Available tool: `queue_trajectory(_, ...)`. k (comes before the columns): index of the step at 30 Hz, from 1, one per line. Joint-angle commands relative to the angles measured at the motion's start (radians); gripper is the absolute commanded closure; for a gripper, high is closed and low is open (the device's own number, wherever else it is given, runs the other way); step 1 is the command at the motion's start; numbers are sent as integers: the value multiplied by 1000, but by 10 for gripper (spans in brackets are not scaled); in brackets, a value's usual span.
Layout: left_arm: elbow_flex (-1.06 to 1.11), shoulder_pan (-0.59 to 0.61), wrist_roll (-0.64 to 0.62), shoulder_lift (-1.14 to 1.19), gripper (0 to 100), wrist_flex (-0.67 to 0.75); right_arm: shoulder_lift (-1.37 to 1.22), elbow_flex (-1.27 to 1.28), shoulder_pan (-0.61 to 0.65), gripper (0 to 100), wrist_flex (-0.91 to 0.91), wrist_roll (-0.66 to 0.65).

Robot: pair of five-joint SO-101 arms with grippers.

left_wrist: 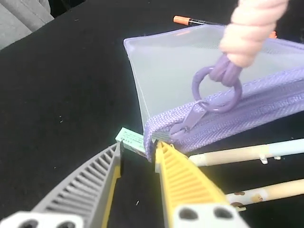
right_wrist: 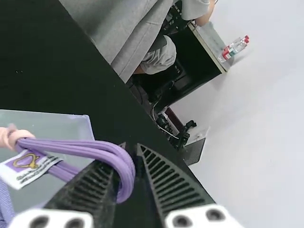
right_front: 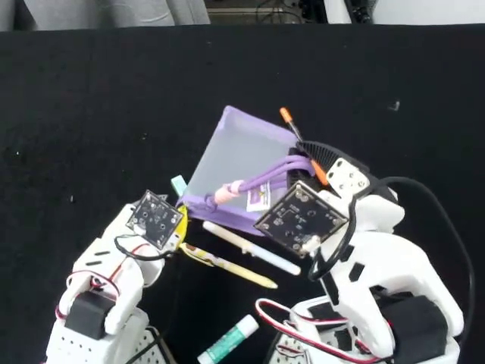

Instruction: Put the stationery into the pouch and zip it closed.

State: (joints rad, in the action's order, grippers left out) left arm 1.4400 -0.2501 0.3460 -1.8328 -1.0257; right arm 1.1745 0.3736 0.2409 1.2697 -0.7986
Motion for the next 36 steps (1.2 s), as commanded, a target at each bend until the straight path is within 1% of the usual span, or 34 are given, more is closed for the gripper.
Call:
queue_trajectory(1,2,8,14,9,873,49,19,-62,-11,987,2,-6)
queue_trajectory(4,18,1,14,9,873,87,19,-62,-11,987,2,-6)
queue_trajectory(7,51,-62,12,9,876,123,19,-62,-8,987,2,-6)
queue_trajectory(10,64,-145,12,9,876,127,21,-62,-12,987,2,-6)
queue_trajectory(12,59,-176,11,9,877,127,38,-61,-12,987,2,-6)
queue_trajectory(13,58,-180,9,9,877,129,56,-59,-12,987,2,-6)
queue_trajectory(15,59,-183,-38,9,877,152,99,-59,-9,987,3,-6)
queue_trajectory(19,108,-182,-216,9,875,265,159,-61,-8,987,25,-6)
queue_trajectory(22,168,-180,-298,9,873,361,177,-62,-8,987,29,-6)
queue_trajectory(24,205,-180,-305,9,873,411,177,-62,-8,987,29,-6)
queue_trajectory(26,222,-180,-308,9,873,431,177,-62,-8,987,29,-6)
queue_trajectory(36,222,-191,-310,9,873,440,179,-62,-6,987,49,-6)
